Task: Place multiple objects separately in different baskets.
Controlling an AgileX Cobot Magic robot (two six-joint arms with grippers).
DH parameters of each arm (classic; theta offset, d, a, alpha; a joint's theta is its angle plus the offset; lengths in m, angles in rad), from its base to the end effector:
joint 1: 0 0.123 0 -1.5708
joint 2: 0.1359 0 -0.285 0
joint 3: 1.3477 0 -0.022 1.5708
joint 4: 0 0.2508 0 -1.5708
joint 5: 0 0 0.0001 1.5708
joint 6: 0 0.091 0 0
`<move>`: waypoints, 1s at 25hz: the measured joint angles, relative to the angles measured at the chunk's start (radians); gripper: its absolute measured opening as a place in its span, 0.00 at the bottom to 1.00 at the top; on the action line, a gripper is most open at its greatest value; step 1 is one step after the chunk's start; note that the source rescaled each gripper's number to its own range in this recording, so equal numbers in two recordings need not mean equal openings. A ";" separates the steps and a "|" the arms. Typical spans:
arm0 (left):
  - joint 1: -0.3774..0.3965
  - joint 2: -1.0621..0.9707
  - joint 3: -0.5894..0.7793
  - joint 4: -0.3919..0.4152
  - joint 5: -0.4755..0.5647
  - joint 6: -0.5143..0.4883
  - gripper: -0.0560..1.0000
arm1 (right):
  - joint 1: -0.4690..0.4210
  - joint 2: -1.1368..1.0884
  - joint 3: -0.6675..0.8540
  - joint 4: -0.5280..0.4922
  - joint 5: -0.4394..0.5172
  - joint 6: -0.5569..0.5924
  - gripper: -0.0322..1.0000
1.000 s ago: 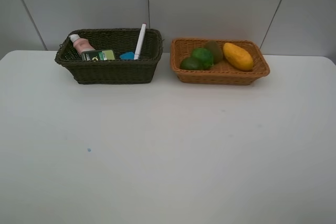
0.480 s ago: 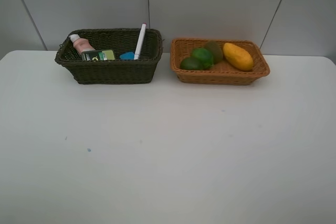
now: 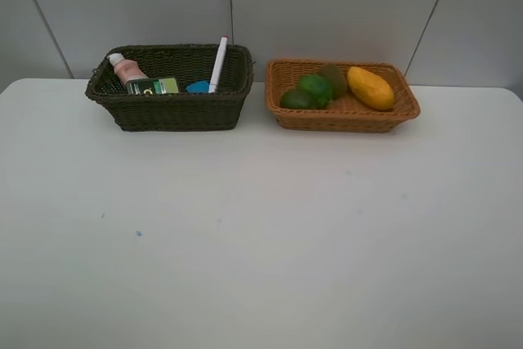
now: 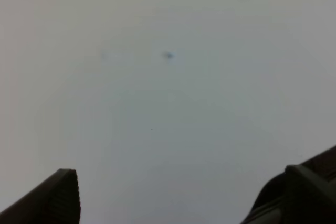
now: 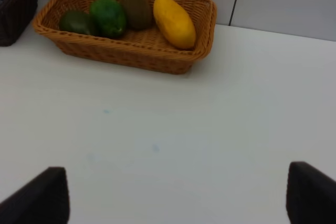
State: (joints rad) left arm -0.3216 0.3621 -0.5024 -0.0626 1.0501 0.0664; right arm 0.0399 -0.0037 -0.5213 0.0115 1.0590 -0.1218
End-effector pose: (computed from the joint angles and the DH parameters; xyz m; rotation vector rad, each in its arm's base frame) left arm 0.0466 -0.0207 0.2705 0.4512 2.3576 -0.1991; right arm -0.0079 0.0006 0.2833 -0.1636 2.0111 -0.0383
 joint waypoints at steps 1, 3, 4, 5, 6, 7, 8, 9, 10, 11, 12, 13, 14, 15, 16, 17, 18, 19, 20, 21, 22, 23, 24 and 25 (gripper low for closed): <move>0.037 -0.012 0.001 -0.003 0.000 0.010 1.00 | 0.000 0.000 0.000 0.000 0.000 0.000 1.00; 0.110 -0.044 0.001 -0.013 0.000 0.025 1.00 | 0.000 0.000 0.000 0.000 0.000 0.000 1.00; 0.137 -0.066 0.001 -0.016 0.000 0.030 1.00 | 0.000 0.000 0.000 0.000 0.000 0.000 1.00; 0.163 -0.089 0.001 -0.017 0.000 0.031 1.00 | 0.000 0.000 0.000 0.000 0.000 0.000 1.00; 0.196 -0.123 0.001 -0.018 0.000 0.032 1.00 | 0.000 0.000 0.000 0.000 0.000 0.000 1.00; 0.218 -0.149 0.001 -0.018 0.000 0.032 1.00 | 0.000 0.000 0.000 0.000 0.000 0.000 1.00; 0.243 -0.181 0.001 -0.018 0.000 0.033 1.00 | 0.000 0.000 0.000 0.000 0.000 0.000 1.00; 0.265 -0.213 0.001 -0.018 0.000 0.033 1.00 | 0.000 0.000 0.000 0.000 0.000 0.000 1.00; 0.281 -0.239 0.001 -0.018 0.000 0.033 1.00 | 0.000 0.000 0.000 0.000 0.000 0.000 1.00; 0.298 -0.270 0.001 -0.018 0.000 0.033 1.00 | 0.000 0.000 0.000 0.000 0.000 0.000 1.00; 0.311 -0.298 0.001 -0.020 0.000 0.034 1.00 | 0.000 0.000 0.000 0.000 0.000 0.000 1.00; 0.319 -0.321 0.001 -0.020 0.000 0.035 1.00 | 0.000 0.000 0.000 0.000 0.000 0.000 1.00; 0.327 -0.344 0.001 -0.020 0.000 0.035 1.00 | 0.000 0.000 0.000 0.000 0.000 0.000 1.00; 0.331 -0.358 0.001 -0.020 0.001 0.035 1.00 | 0.000 0.000 0.000 0.000 0.000 0.000 1.00; 0.333 -0.365 0.001 -0.021 0.001 0.035 1.00 | 0.000 0.000 0.000 0.000 0.000 0.000 1.00; 0.333 -0.367 0.001 -0.021 0.001 0.035 1.00 | 0.000 0.000 0.000 0.000 0.000 0.000 1.00; 0.333 -0.368 0.001 -0.021 0.001 0.035 1.00 | 0.000 0.000 0.000 0.000 0.000 0.000 1.00; 0.333 -0.368 0.001 -0.021 0.001 0.035 1.00 | 0.000 0.000 0.000 0.000 0.000 0.000 1.00; 0.333 -0.368 0.001 -0.021 0.001 0.035 1.00 | 0.000 0.000 0.000 0.000 0.000 0.000 1.00; 0.333 -0.368 0.001 -0.021 0.001 0.035 1.00 | 0.000 0.000 0.000 0.000 0.000 0.000 1.00; 0.333 -0.368 0.001 -0.021 0.001 0.035 1.00 | 0.000 0.000 0.000 0.000 0.000 0.000 1.00; 0.333 -0.368 0.001 -0.021 0.001 0.035 1.00 | 0.000 0.000 0.000 0.000 0.000 0.000 1.00; 0.333 -0.368 0.001 -0.021 0.001 0.035 1.00 | 0.000 0.000 0.000 0.000 0.000 0.000 1.00; 0.333 -0.368 0.001 -0.021 0.001 0.035 1.00 | 0.000 0.000 0.000 0.000 0.000 0.000 1.00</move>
State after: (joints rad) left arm 0.0117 -0.0061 -0.5016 -0.0839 1.0511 0.1016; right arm 0.0399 -0.0037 -0.5213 0.0115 1.0590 -0.1218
